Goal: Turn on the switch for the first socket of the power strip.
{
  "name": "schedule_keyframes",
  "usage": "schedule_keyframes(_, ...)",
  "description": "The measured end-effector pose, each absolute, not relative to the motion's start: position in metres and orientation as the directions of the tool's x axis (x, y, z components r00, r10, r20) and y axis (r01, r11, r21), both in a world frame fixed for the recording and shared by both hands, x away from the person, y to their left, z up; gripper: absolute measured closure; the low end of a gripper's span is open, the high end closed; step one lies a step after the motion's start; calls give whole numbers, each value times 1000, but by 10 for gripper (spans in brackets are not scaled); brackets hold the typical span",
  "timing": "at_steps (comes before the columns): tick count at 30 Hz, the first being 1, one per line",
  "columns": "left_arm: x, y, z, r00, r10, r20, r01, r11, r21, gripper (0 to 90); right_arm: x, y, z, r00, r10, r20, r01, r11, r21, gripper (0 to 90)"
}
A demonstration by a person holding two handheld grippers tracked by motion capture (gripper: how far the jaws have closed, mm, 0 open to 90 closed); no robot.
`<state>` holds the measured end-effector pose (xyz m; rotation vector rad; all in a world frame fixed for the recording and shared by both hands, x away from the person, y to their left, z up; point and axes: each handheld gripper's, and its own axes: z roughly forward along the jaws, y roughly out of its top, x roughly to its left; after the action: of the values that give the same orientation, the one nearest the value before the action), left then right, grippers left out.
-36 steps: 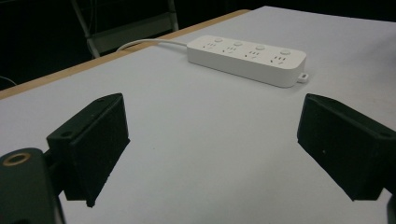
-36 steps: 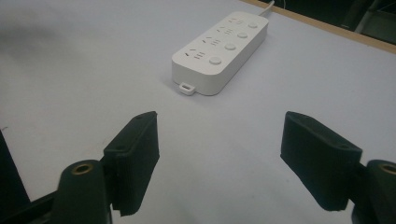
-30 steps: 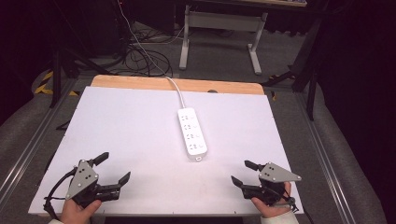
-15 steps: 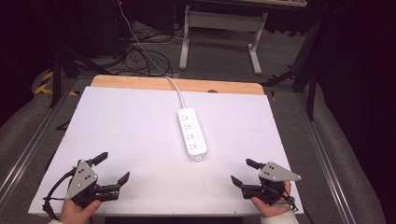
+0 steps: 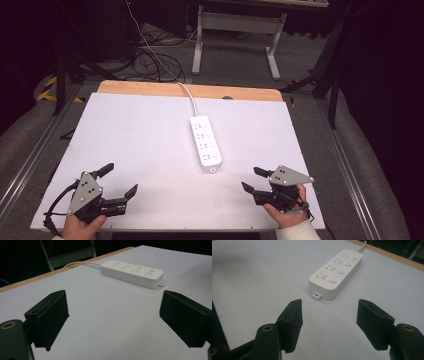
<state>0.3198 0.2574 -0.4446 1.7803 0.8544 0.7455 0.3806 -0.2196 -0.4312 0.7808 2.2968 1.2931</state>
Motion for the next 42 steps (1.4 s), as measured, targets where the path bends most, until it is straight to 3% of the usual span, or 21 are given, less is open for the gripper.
schedule_keyframes(5, 320, 257, -445, 559, 822, 105, 216, -266, 939, 93, 391, -215, -421, -792, 611, -13, 302, 410, 860, 385)
schedule_keyframes(24, 319, 257, -446, 560, 821, 112, 217, -276, 936, 93, 419, -184, -378, -801, 591, -94, 242, 463, 852, 441)
schedule_keyframes(42, 321, 258, -447, 554, 824, 122, 222, -287, 932, 94, 442, -171, -361, -816, 573, -76, 265, 487, 832, 506)
